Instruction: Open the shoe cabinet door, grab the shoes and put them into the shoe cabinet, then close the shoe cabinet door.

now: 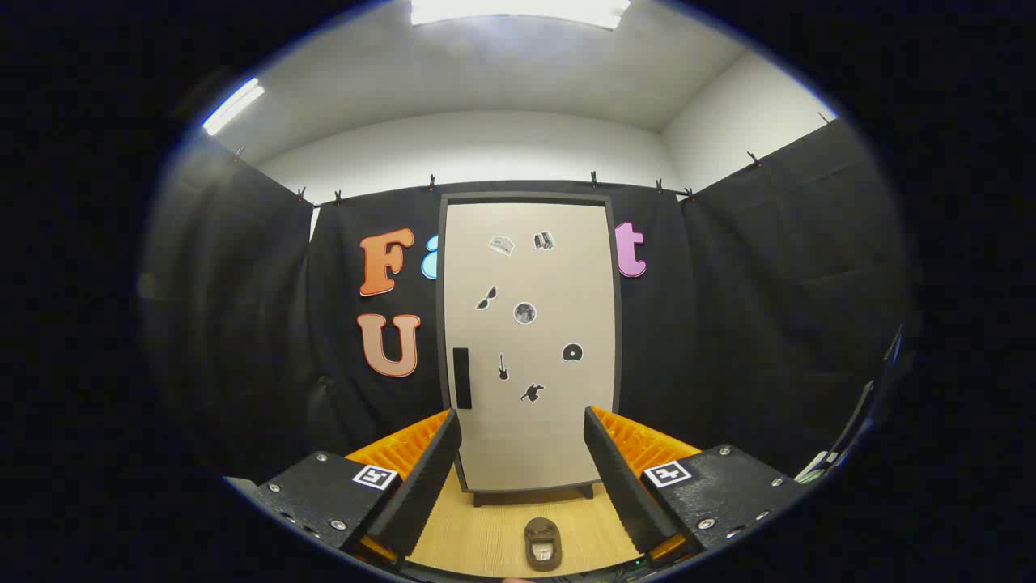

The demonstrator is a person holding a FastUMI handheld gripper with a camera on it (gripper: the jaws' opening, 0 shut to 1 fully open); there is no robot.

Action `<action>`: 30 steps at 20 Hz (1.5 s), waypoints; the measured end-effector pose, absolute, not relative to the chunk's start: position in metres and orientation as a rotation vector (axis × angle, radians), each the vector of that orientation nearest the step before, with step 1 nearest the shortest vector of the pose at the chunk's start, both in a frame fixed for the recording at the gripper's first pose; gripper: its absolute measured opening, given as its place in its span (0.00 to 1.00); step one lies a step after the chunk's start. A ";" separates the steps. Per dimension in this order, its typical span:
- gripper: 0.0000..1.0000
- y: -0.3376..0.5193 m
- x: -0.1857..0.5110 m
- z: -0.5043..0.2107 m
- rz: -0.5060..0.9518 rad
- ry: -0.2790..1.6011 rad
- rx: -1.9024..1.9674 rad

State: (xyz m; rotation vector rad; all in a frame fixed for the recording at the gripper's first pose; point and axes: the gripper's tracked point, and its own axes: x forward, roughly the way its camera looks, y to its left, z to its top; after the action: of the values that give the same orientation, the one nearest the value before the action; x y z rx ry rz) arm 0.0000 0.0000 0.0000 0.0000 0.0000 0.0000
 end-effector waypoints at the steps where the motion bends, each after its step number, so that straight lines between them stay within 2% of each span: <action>1: 0.95 0.001 0.000 0.000 0.003 -0.002 -0.003; 30: 0.95 0.005 0.008 -0.013 0.027 0.065 -0.018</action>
State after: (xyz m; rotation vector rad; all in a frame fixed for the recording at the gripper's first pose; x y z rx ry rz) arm 0.0081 0.0052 -0.0131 -0.0184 0.0647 0.0272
